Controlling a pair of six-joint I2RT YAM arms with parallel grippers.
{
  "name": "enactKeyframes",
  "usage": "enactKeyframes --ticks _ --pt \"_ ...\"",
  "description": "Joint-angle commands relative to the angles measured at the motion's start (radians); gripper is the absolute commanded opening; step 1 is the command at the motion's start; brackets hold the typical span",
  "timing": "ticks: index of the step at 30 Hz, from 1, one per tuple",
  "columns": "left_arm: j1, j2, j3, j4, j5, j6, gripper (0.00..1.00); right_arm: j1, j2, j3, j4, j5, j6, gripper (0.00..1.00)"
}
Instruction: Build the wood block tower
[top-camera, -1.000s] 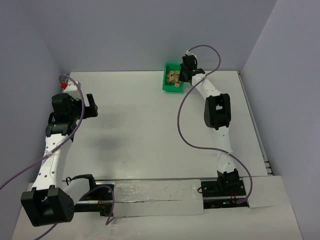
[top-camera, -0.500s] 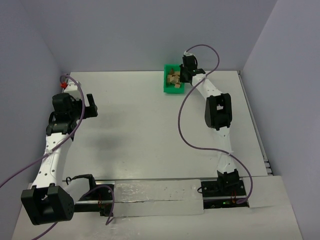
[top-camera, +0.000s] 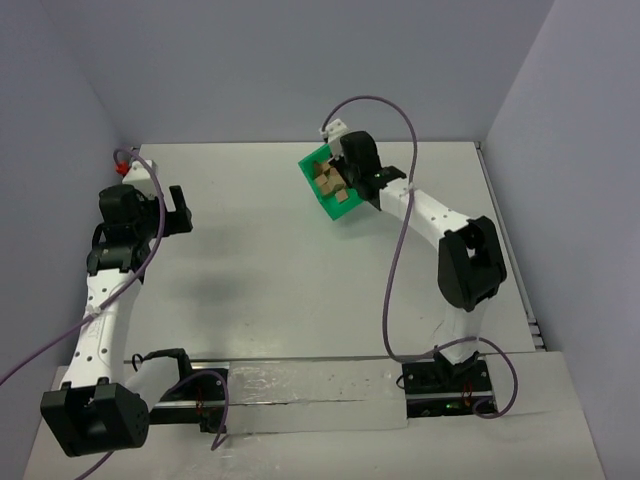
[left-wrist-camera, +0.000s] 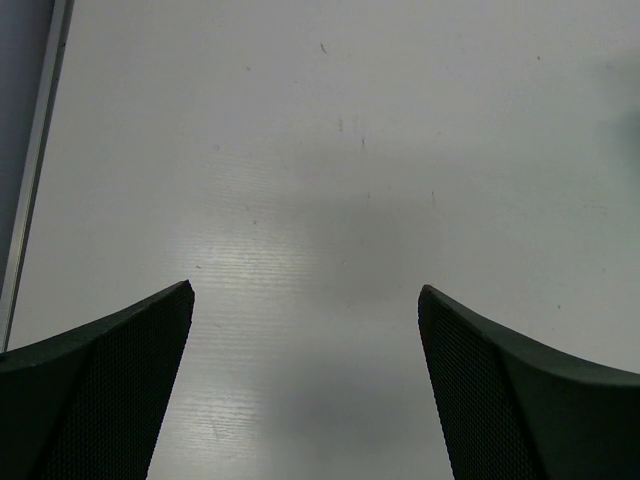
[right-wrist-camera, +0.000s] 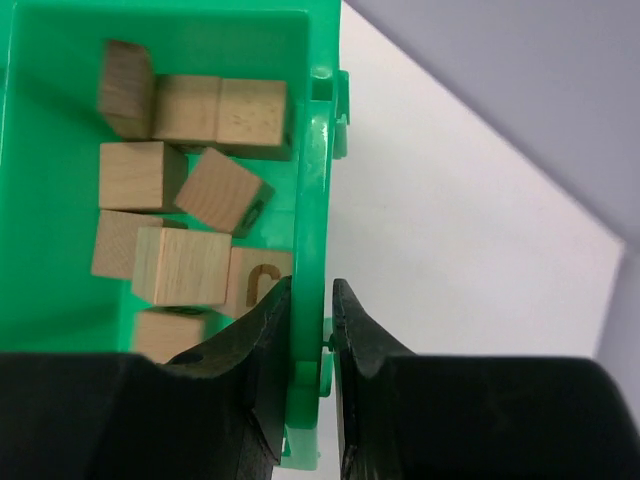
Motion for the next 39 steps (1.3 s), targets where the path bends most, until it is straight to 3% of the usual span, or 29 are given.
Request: enactKeyframes --ticks 1,10,20,29,34,39 --pt "0.006 -0.048 0.054 -0.032 -0.01 -0.014 0.99 0.09 -0.142 -0.15 0.274 0.128 -0.23 0.0" --pt "0.008 -0.101 0.057 -0.067 -0.028 -0.012 0.99 0.231 -0.257 -0.417 0.541 0.25 -0.496 0.0" --pt "0.008 -0.126 0.075 -0.093 -0.061 -0.024 0.99 0.399 -0.268 -0.699 1.026 0.365 -0.875 0.0" --pt "0.009 -0.167 0.059 -0.104 -0.072 -0.021 0.99 0.522 -0.092 -0.82 1.571 0.411 -1.293 0.0" --pt "0.009 -0.193 0.048 -0.108 -0.113 -0.009 0.99 0.58 -0.021 -0.831 1.722 0.415 -1.41 0.0" --pt "0.01 -0.194 0.044 -0.114 -0.137 -0.011 0.99 0.606 0.149 -0.844 1.996 0.384 -1.591 0.0"
